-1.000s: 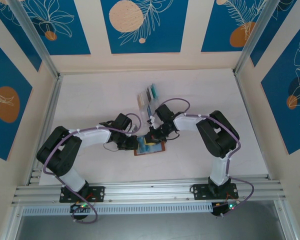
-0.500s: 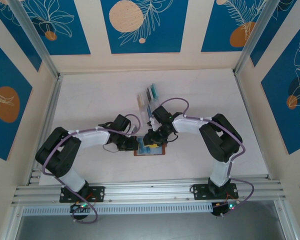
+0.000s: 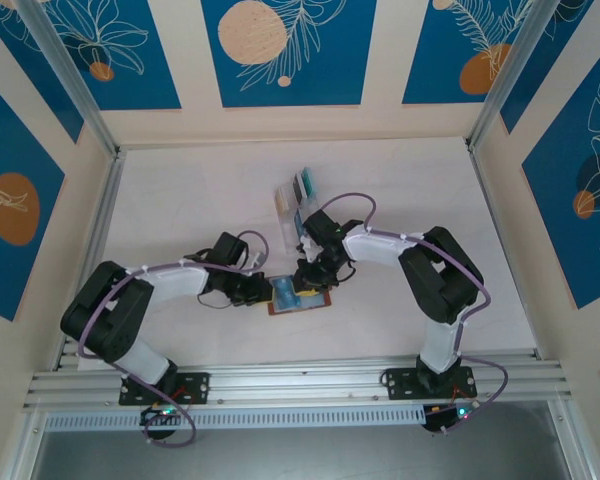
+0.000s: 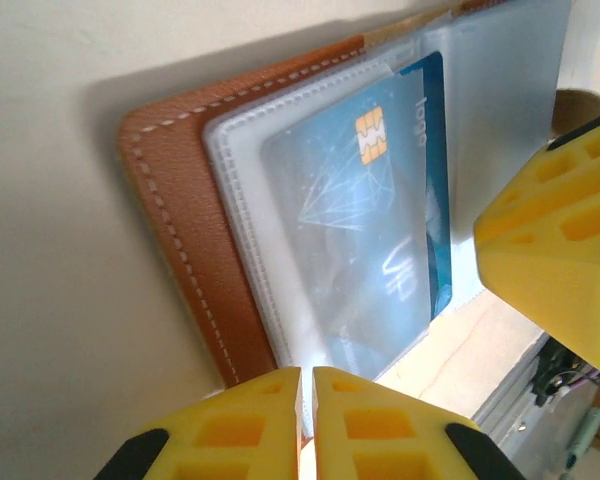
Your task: Put the credit cards into the card holder
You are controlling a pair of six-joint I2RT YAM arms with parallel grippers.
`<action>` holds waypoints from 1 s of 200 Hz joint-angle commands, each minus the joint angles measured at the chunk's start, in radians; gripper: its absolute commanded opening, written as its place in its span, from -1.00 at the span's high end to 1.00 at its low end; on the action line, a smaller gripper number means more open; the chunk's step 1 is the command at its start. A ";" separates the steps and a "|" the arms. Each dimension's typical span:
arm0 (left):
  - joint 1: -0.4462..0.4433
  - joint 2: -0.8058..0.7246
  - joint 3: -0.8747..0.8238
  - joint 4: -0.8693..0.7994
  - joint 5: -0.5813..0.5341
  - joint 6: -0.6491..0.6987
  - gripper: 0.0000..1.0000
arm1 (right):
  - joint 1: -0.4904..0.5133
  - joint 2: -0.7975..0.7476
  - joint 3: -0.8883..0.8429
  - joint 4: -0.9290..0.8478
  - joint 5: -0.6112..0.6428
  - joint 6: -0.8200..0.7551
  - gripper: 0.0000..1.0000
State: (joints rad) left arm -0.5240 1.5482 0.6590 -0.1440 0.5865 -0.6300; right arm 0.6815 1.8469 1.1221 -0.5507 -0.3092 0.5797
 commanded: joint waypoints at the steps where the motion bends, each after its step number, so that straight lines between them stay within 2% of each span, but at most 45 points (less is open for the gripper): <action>1: 0.023 -0.026 -0.018 0.023 0.044 -0.015 0.78 | 0.009 0.025 0.030 -0.036 -0.005 -0.011 0.68; 61: 0.018 0.035 -0.012 -0.019 -0.036 0.025 0.83 | 0.020 0.065 0.054 -0.044 -0.012 -0.005 0.74; 142: -0.027 0.087 -0.014 0.021 -0.065 0.009 0.83 | 0.046 0.085 0.089 -0.019 -0.049 0.013 0.76; 164: -0.028 0.079 -0.018 0.017 -0.077 0.006 0.84 | 0.043 0.036 0.086 -0.065 0.015 0.004 0.73; 200: -0.028 0.074 -0.017 0.004 -0.084 0.018 0.83 | 0.041 -0.060 0.132 -0.245 0.210 -0.048 0.52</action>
State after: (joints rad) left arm -0.5381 1.5929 0.6533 -0.1127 0.5507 -0.6224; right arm 0.7166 1.8713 1.1992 -0.6548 -0.2249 0.5720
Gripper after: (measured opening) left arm 0.084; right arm 0.220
